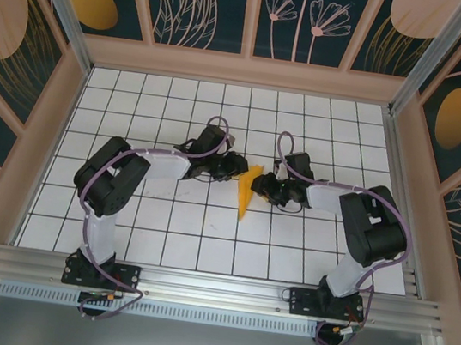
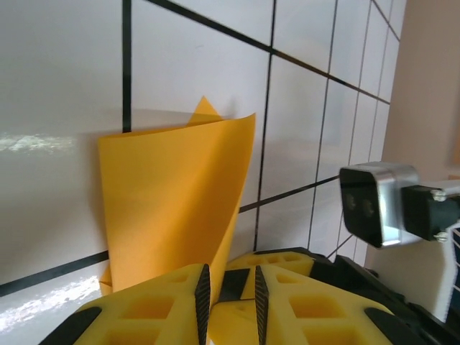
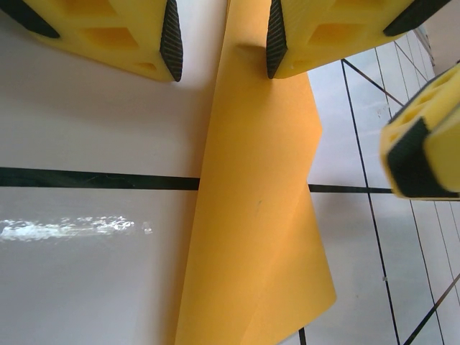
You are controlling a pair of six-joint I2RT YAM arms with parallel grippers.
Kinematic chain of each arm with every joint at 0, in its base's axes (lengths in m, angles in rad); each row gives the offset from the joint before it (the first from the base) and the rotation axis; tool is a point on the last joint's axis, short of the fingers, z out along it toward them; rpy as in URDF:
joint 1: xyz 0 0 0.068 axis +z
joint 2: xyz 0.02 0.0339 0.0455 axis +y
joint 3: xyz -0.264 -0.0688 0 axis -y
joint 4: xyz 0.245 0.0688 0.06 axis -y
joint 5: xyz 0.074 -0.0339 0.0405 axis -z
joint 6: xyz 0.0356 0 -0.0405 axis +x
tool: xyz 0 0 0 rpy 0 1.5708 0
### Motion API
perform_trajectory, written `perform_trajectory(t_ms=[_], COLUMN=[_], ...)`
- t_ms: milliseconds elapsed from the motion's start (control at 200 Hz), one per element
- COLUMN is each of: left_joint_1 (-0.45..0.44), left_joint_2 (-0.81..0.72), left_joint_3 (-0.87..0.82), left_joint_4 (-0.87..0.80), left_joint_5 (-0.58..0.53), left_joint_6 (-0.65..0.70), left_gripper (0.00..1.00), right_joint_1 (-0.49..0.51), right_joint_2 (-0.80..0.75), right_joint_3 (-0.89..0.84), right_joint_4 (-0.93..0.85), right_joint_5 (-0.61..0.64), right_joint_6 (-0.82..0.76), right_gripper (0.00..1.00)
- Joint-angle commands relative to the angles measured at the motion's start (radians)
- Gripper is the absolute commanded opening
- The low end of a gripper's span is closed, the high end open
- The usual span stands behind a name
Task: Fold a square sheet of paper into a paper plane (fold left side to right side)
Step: Fold the wing for the fifth time at the center of the table.
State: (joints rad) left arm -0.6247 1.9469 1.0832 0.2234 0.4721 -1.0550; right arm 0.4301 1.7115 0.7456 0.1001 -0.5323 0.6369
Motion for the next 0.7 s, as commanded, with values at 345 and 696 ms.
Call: perform_trajectory(t_ms=[345, 696], left_joint_1=[-0.008, -0.032], left_joint_2=[0.073, 0.106], left_joint_3=[0.038, 0.062], left_joint_4=[0.013, 0.027], left_joint_5=[0.063, 0.074], left_joint_6=[0.011, 0.001], left_gripper=[0.27, 0.23], right_joint_1=[0.026, 0.031], right_joint_2=[0.048, 0.053], right_joint_3=[0.006, 0.009], right_joint_4=[-0.026, -0.027], right_joint_5=[0.008, 0.007], right_joint_6=[-0.022, -0.023], right_gripper=[0.39, 0.4])
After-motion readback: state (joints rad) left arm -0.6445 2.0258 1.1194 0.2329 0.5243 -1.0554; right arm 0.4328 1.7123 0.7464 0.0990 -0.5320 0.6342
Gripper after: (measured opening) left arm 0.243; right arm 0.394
